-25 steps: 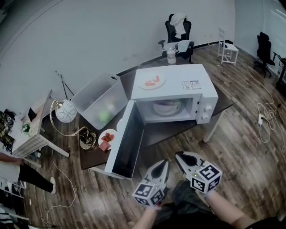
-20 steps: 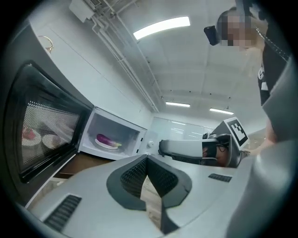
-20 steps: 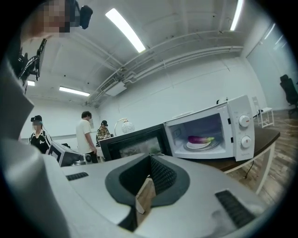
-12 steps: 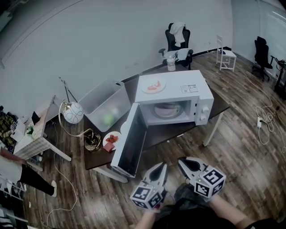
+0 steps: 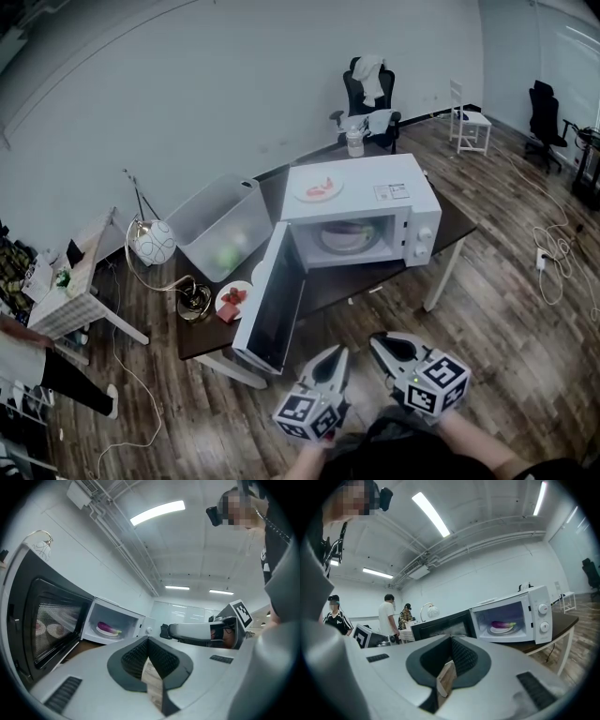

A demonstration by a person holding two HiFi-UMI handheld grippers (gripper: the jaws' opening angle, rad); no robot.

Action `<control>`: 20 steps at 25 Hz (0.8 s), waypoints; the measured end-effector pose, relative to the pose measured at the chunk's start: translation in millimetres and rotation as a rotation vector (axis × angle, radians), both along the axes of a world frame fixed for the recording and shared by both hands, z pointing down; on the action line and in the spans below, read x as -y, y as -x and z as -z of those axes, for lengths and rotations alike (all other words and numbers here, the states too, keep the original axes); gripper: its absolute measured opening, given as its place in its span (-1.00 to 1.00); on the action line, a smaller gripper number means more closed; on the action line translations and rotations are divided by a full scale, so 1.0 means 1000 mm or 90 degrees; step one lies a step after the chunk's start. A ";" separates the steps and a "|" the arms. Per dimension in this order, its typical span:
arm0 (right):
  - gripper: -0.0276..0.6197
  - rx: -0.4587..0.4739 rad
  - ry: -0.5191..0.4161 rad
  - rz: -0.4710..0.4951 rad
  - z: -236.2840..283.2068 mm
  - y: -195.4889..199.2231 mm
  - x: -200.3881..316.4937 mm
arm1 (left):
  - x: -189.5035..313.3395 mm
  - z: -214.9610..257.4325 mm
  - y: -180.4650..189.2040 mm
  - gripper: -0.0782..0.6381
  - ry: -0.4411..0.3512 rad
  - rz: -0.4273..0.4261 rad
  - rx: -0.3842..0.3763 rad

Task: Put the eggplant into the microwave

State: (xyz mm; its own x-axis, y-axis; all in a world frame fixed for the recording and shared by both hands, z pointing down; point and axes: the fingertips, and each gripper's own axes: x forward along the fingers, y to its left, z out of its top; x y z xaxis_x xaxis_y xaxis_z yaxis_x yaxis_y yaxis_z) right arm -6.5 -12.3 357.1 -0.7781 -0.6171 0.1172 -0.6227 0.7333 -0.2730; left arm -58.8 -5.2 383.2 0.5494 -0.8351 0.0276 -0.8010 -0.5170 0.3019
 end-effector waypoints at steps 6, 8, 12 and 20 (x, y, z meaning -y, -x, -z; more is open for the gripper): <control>-0.92 -0.005 -0.002 0.007 0.000 0.003 0.001 | -0.001 -0.003 0.006 -0.80 0.007 0.013 -0.005; -0.92 -0.003 0.005 0.008 -0.002 0.003 0.001 | -0.002 -0.005 0.008 -0.80 0.012 0.017 -0.007; -0.92 -0.003 0.011 0.017 -0.007 0.006 -0.002 | -0.004 -0.012 0.009 -0.80 0.021 0.024 -0.013; -0.92 -0.015 0.032 0.019 -0.017 0.009 -0.004 | -0.007 -0.018 0.016 -0.80 0.033 0.031 -0.024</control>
